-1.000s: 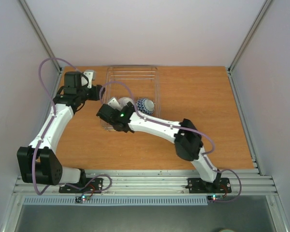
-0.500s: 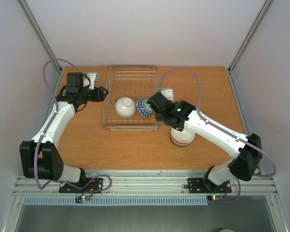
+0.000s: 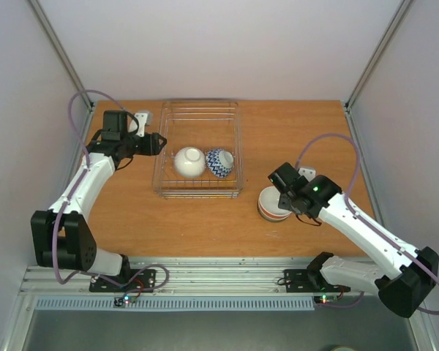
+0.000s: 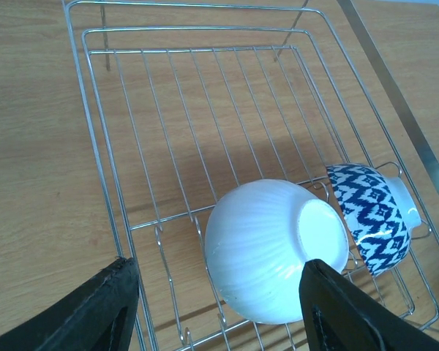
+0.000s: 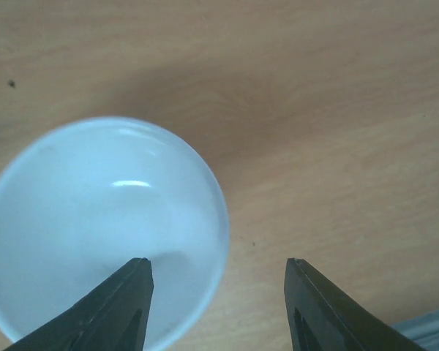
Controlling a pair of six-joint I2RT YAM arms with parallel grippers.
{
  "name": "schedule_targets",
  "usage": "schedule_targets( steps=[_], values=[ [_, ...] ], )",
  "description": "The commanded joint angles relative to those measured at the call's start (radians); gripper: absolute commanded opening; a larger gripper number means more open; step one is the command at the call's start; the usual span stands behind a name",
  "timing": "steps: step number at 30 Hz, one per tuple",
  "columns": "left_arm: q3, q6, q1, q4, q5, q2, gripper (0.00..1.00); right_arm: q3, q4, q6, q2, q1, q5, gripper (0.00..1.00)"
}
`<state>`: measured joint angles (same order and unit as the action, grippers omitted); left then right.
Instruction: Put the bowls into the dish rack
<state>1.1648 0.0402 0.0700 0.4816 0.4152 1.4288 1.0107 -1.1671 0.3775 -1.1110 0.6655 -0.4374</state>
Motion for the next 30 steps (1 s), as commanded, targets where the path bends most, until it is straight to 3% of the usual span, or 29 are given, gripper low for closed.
schedule_targets(
  steps=[1,20,26,30],
  values=[
    [0.024,-0.006,0.015,-0.013,0.006,0.020,0.60,-0.055,-0.053,0.080,0.053,-0.021,0.052,0.50],
    [0.021,-0.026,0.037,-0.012,-0.019,0.022,0.61,-0.187,0.147,0.075,-0.029,-0.038,0.129,0.38],
    [0.022,-0.025,0.039,-0.013,-0.019,0.030,0.61,-0.185,0.153,0.074,-0.049,-0.038,0.121,0.29],
    [0.022,-0.025,0.040,-0.013,-0.020,0.029,0.61,-0.185,0.148,0.073,-0.048,-0.040,0.112,0.17]
  ],
)
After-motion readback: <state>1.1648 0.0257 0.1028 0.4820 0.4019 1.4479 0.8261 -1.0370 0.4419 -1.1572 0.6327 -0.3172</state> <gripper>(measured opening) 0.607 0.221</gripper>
